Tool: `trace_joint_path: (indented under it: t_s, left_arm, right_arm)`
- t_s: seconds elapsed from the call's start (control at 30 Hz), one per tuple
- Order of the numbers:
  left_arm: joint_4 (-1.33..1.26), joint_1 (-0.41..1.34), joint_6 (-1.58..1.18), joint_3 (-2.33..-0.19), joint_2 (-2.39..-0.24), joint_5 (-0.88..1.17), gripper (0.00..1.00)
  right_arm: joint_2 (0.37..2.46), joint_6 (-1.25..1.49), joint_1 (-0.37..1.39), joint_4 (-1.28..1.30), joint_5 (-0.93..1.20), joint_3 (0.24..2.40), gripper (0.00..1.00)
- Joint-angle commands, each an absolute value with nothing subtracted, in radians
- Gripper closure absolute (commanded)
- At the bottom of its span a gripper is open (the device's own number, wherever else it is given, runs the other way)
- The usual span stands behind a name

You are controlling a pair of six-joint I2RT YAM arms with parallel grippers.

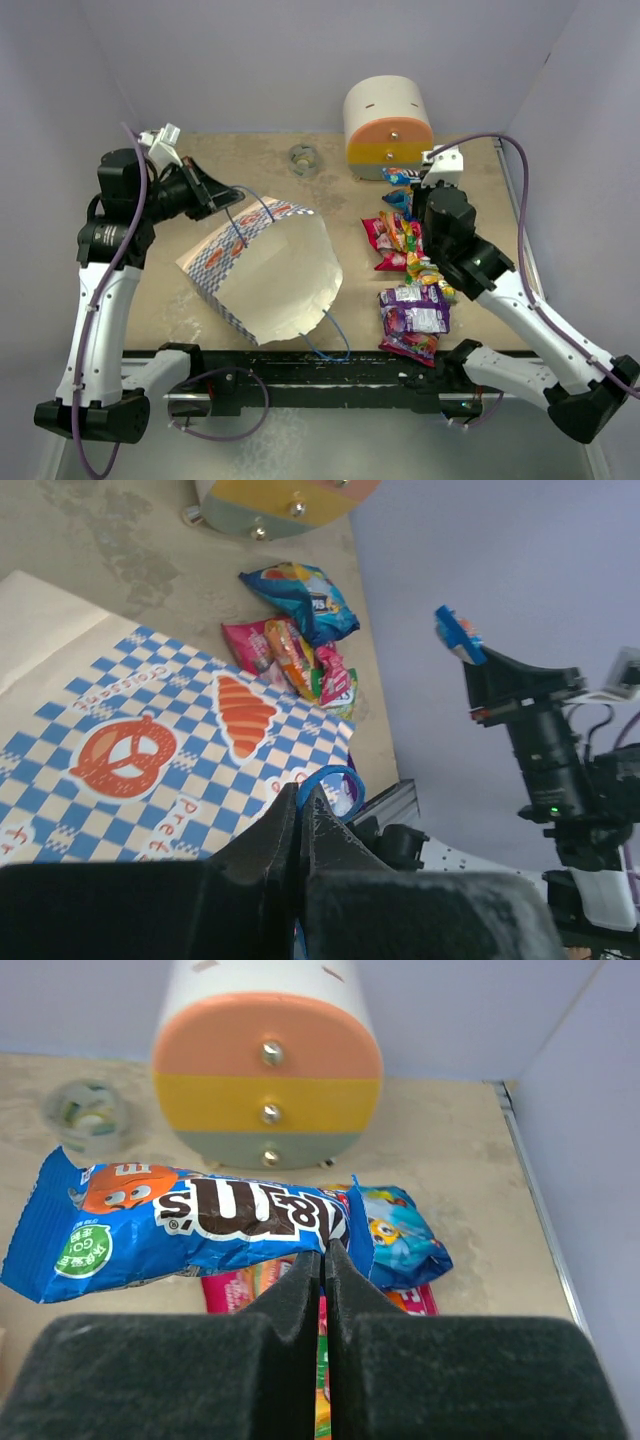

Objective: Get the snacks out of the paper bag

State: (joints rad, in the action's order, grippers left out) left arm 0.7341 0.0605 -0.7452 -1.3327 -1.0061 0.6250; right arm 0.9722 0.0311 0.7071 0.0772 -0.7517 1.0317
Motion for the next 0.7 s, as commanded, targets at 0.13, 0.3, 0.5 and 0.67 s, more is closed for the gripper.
trace_joint_path:
  t_s: [0.13,0.3,0.5,0.67]
  left_arm:
    - [0.399,0.063,-0.978,-1.484,-1.111,0.762,1.0]
    - [0.319,0.063,-1.084,-1.564,-1.135,0.804,1.0]
    - [0.257,0.063,-1.182,-1.574,-1.12,0.815,1.0]
    - [0.332,0.059,-1.197,-1.463,-1.088,0.772,1.0]
  right_arm:
    - [1.046,0.177,0.444,0.105,-0.608,0.938,1.0]
    - [1.102,0.193,0.34,0.091,-0.557,0.877,1.0]
    - [1.216,0.19,0.29,0.078,-0.554,0.871,1.0]
    - [1.3,0.178,0.285,0.062,-0.554,0.88,1.0]
